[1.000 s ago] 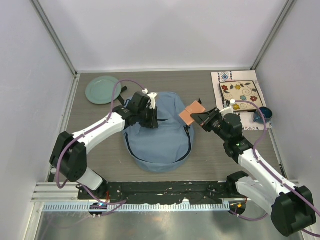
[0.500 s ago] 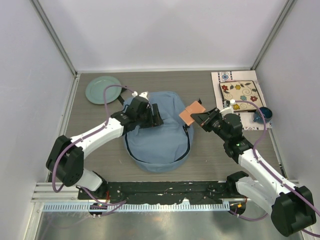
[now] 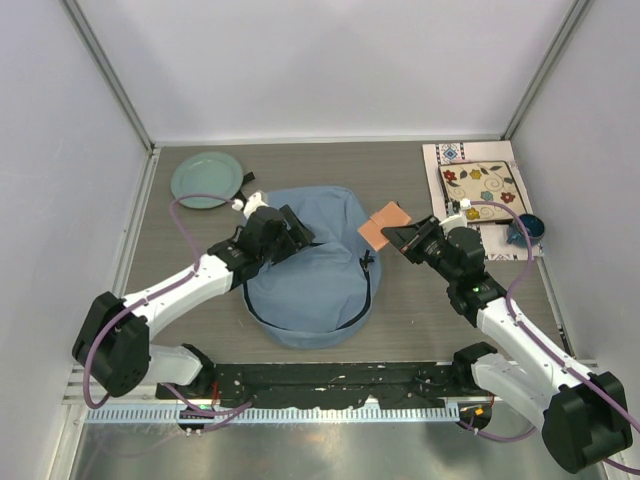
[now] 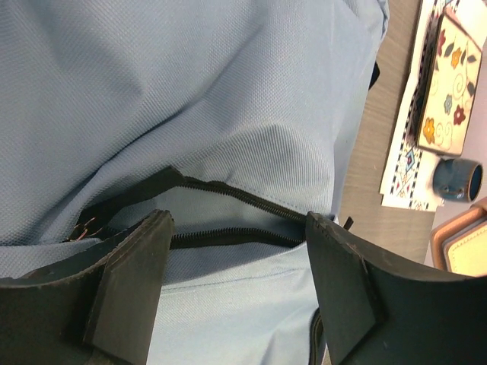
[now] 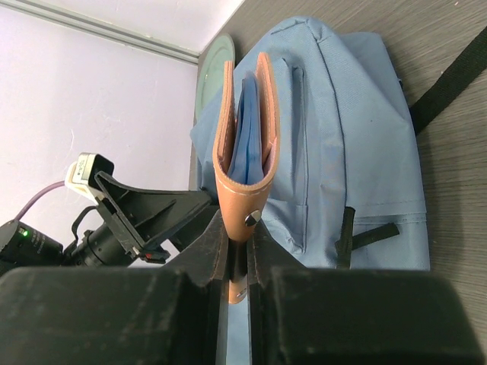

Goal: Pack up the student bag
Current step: Place the personal item in the student bag.

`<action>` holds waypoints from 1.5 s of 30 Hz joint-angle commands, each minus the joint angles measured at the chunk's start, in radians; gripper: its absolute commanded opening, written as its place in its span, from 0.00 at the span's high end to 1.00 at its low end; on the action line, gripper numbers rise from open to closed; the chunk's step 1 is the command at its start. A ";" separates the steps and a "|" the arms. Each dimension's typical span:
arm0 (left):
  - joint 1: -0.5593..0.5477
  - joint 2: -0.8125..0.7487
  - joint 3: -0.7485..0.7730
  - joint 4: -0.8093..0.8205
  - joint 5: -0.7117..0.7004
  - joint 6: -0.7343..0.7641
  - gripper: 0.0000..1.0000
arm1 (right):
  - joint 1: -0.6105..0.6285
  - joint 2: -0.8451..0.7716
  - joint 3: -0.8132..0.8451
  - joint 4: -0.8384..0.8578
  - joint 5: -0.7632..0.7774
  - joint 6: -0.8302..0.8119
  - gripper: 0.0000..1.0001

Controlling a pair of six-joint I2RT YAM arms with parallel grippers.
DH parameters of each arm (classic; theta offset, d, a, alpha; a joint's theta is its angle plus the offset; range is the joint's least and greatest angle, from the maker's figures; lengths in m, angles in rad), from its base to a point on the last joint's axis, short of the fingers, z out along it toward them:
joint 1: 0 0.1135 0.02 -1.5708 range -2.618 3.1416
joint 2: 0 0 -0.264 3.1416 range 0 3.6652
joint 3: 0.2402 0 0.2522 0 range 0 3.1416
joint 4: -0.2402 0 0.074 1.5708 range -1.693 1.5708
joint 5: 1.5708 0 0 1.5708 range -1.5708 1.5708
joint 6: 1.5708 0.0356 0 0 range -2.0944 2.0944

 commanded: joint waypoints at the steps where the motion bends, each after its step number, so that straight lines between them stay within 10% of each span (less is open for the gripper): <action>1: 0.005 -0.010 -0.024 0.018 -0.143 -0.043 0.25 | 0.003 -0.014 0.023 0.061 0.000 0.006 0.99; 11: 0.016 0.050 0.013 0.086 -0.157 -0.006 0.39 | 0.003 -0.020 0.031 0.041 0.008 -0.001 0.99; 20: 0.025 0.042 -0.001 0.162 -0.091 0.085 1.00 | 0.003 -0.003 0.036 0.047 0.003 -0.004 0.99; 34: 0.025 -0.012 0.021 0.172 0.174 0.261 1.00 | 0.006 0.123 0.094 0.133 -0.103 -0.013 0.99; 36: 0.025 -0.045 0.022 0.123 0.146 0.298 0.83 | 0.007 0.147 0.108 0.135 -0.107 -0.017 0.99; 38: 0.025 -0.068 0.059 0.084 0.072 0.333 0.41 | 0.009 0.158 0.114 0.136 -0.114 -0.018 0.99; 45: 0.028 0.000 0.274 -0.101 -0.033 0.585 0.12 | 0.020 0.160 0.109 0.136 -0.115 -0.015 0.99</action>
